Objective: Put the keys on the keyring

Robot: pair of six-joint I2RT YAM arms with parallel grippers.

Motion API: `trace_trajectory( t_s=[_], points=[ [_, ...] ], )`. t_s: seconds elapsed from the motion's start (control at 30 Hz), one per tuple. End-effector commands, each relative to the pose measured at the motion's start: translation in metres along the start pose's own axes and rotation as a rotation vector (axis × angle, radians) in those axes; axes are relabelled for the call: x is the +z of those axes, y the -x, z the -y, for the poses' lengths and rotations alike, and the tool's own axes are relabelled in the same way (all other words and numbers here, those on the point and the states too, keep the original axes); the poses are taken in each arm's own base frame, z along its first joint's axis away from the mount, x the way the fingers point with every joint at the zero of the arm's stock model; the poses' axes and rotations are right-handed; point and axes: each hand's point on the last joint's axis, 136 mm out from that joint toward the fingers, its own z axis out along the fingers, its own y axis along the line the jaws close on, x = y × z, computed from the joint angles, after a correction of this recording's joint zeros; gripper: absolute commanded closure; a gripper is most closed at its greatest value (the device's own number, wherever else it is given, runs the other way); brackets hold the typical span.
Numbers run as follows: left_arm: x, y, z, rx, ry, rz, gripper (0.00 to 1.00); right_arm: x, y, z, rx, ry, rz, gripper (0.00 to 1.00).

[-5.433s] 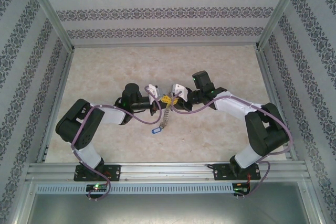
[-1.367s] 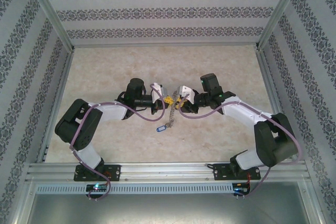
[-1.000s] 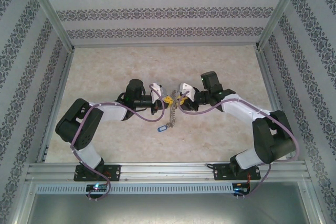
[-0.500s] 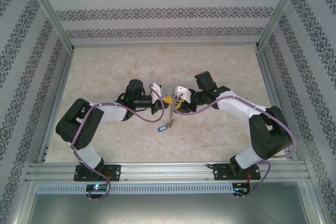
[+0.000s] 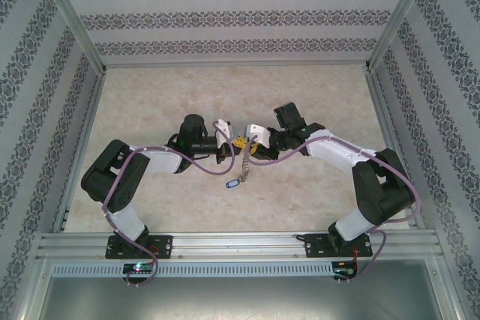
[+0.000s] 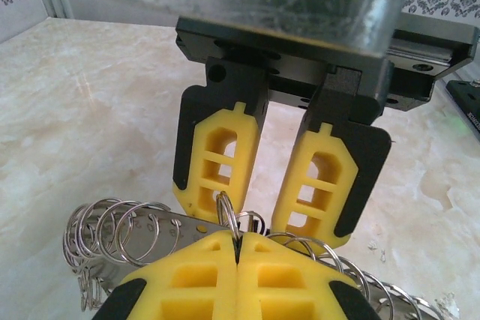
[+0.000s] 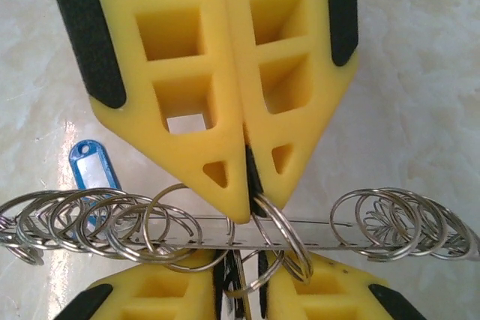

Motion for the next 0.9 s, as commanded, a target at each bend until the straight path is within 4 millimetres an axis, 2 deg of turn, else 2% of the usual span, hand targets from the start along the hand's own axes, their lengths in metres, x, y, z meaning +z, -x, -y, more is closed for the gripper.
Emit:
trace_trajectory(
  t_s=[0.0, 0.27, 0.5, 0.7, 0.87],
  points=[
    [-0.002, -0.003, 0.0, -0.008, -0.002, 0.013, 1.0, 0.001, 0.01, -0.005, -0.054, 0.003, 0.033, 0.83],
    [-0.003, -0.003, -0.002, -0.012, 0.009, 0.019, 1.0, 0.0, 0.01, -0.01, -0.123, -0.016, 0.026, 0.88],
    [-0.002, -0.004, -0.003, -0.022, 0.01, 0.024, 1.0, 0.003, 0.018, -0.014, -0.186, -0.025, 0.025, 0.9],
    [-0.004, -0.005, -0.001, -0.021, 0.008, 0.019, 1.0, -0.002, 0.01, 0.0, -0.189, -0.114, -0.036, 0.9],
    [-0.003, -0.007, 0.0, -0.026, -0.003, 0.017, 1.0, -0.012, 0.017, 0.009, -0.234, -0.194, -0.028, 0.9]
  ],
)
